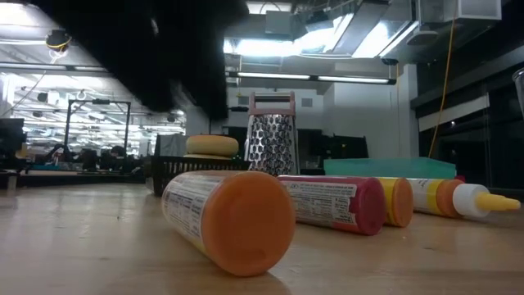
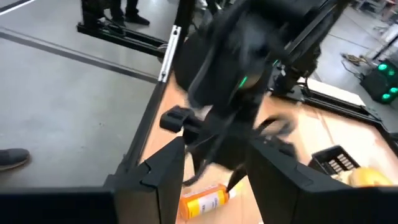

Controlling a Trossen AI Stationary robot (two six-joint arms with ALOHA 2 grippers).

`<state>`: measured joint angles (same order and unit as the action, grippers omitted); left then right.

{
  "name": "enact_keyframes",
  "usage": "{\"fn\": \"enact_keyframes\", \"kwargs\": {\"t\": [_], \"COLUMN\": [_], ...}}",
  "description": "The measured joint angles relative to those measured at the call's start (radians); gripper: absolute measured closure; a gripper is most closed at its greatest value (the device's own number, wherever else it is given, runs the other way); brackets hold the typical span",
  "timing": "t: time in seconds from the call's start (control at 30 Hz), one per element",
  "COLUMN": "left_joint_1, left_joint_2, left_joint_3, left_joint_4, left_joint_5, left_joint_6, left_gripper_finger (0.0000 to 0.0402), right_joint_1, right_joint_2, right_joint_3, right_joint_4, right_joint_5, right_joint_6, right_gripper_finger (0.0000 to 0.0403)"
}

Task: Pick & Place Food Item
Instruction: Put the left yellow food coloring bottle into the transparent bin

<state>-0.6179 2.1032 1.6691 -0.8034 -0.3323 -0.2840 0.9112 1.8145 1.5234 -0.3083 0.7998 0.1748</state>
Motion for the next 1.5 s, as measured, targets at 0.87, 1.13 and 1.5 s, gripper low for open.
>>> {"fn": "enact_keyframes", "kwargs": {"t": [0.87,1.13,1.5], "left_joint_1": [0.045,0.080,0.083], "left_joint_2": [0.076,0.117,0.137], "left_joint_3": [0.020,0.019,0.019], "left_joint_4": [0.108,0.163,0.199], "left_joint_5": [0.016,0.093,0.085], "left_joint_6": [0.395,0.379,0.141], "left_gripper_finger": [0.0178,0.0178,0.0269], "right_joint_1": [-0.042,-0.042,-0.043], "right_joint_2": [0.000,0.000,0.000], "right_joint_3": [0.000,0.000,0.000], "right_joint_4": [-0.005,-0.007,-0.009], "right_joint_5": [0.033,0.011,0.003], "right_joint_6": [0.132,0.109,0.098], "right_gripper_finger": [0.0234,0.0234,0.0234]}}
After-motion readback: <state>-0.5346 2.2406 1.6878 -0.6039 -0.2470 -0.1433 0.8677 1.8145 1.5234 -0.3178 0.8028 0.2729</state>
